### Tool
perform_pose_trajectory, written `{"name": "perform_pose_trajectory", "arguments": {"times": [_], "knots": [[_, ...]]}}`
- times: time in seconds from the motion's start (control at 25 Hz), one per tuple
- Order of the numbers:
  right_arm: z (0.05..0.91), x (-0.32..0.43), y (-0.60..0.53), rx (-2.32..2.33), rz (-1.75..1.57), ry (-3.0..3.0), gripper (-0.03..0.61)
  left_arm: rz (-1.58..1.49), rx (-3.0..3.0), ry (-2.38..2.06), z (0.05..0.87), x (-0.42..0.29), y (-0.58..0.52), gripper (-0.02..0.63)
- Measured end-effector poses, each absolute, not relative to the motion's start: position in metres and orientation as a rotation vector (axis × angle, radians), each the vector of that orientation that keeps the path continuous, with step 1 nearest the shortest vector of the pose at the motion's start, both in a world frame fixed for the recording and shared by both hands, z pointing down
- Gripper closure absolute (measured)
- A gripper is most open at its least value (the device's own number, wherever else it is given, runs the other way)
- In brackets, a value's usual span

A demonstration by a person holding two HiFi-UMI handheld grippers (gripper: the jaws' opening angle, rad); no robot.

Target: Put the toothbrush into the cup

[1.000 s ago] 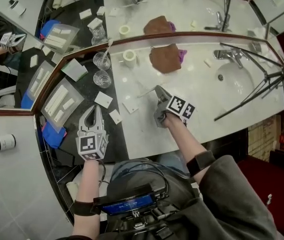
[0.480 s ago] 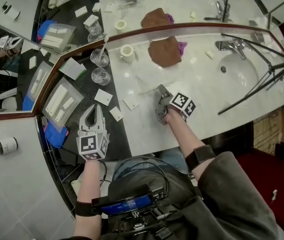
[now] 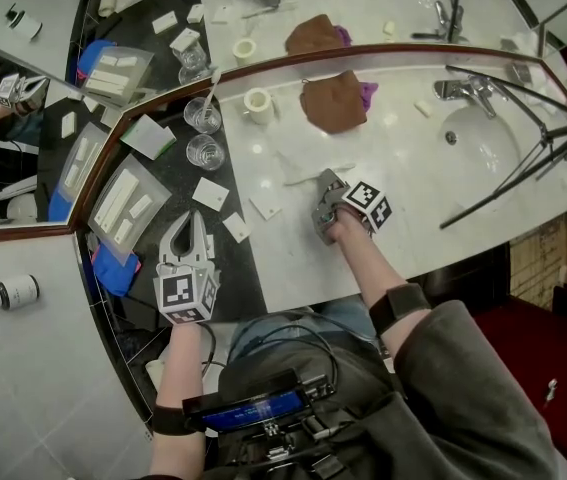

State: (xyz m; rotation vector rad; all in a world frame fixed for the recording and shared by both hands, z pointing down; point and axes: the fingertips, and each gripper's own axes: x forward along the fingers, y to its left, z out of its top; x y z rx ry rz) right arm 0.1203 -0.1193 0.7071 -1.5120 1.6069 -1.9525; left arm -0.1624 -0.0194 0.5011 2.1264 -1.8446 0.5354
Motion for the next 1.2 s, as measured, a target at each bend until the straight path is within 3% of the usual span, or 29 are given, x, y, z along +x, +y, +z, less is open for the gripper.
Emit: {"name": "perform_pose_trajectory", "arguments": {"times": [0.32, 0.88, 1.08, 1.2], "knots": [[0.720, 0.126, -0.108, -1.556, -1.992, 1.522, 0.468, 0.530, 2.123, -1.850, 0.503, -0.165, -0.017, 0.612], [0.684, 0.124, -0.118, -1.473, -1.915, 1.722, 0.479, 0.500, 2.118, -1.856, 0.500, -0.160, -0.017, 0.612], [0.624, 0.116, -0.135, -1.379, -1.751, 2.009, 0.574, 0.482, 2.108, -1.876, 0.493, -0.158, -0.018, 0.612], [0.590, 0.111, -0.142, -1.331, -1.651, 2.166, 0.578, 0.467, 2.097, -1.892, 0.490, -0.158, -0.016, 0.612]]}}
